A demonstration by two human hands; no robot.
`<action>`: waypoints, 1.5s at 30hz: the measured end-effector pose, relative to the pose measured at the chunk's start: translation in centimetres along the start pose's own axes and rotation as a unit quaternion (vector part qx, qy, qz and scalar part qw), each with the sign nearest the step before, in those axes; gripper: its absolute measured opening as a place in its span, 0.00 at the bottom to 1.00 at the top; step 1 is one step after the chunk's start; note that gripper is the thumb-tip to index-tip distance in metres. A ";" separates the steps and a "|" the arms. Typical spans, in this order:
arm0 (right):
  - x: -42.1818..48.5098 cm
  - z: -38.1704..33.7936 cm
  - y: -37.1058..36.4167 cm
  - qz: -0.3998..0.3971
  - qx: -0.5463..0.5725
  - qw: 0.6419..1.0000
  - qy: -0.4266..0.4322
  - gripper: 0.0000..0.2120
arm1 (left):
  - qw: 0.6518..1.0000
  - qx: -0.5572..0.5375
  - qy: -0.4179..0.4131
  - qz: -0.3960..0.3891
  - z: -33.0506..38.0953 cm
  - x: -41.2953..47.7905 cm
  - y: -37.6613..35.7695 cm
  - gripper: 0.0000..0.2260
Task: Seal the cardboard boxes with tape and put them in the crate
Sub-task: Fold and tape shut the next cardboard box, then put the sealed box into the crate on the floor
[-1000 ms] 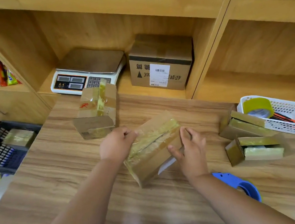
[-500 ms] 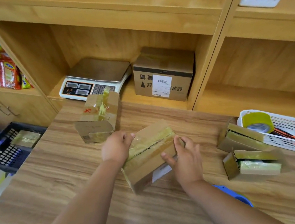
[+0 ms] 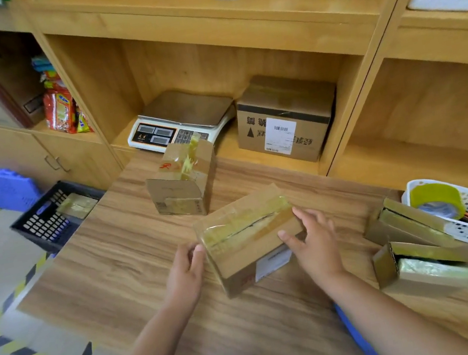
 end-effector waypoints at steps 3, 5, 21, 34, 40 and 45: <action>0.3 1.8 0.4 -0.019 0.124 0.989 -0.075 0.37 | 0.997 -0.041 -0.007 -0.067 -0.5 -2.7 -1.3 0.20; -0.1 2.3 -0.1 -0.056 0.169 0.979 -0.101 0.40 | 0.997 -0.027 0.005 -0.069 -0.8 -3.8 -1.8 0.27; -3.0 -8.2 -9.5 -0.133 0.212 0.968 -0.017 0.20 | 0.969 -0.160 0.125 0.139 -4.0 -5.0 10.3 0.17; -9.1 -31.2 -25.2 -0.275 0.216 0.933 0.084 0.19 | 0.922 -0.233 0.126 0.281 -11.6 -4.7 33.4 0.15; -14.3 -43.6 -34.6 -0.326 0.220 0.911 0.120 0.19 | 0.902 -0.223 0.142 0.342 -16.9 -3.9 47.8 0.14; -16.5 -50.0 -41.1 -0.359 0.190 0.907 0.115 0.19 | 0.897 -0.201 0.160 0.361 -20.0 -2.4 56.4 0.16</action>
Point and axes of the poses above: each hand's wrist, its own x-axis towards the middle knuckle, its own y-axis out of the back of the hand, z = x × y, the point moved 5 cm from there along x, towards the middle knuckle, and after that the axes turned 3 degrees about z, right-handed, at the moved point
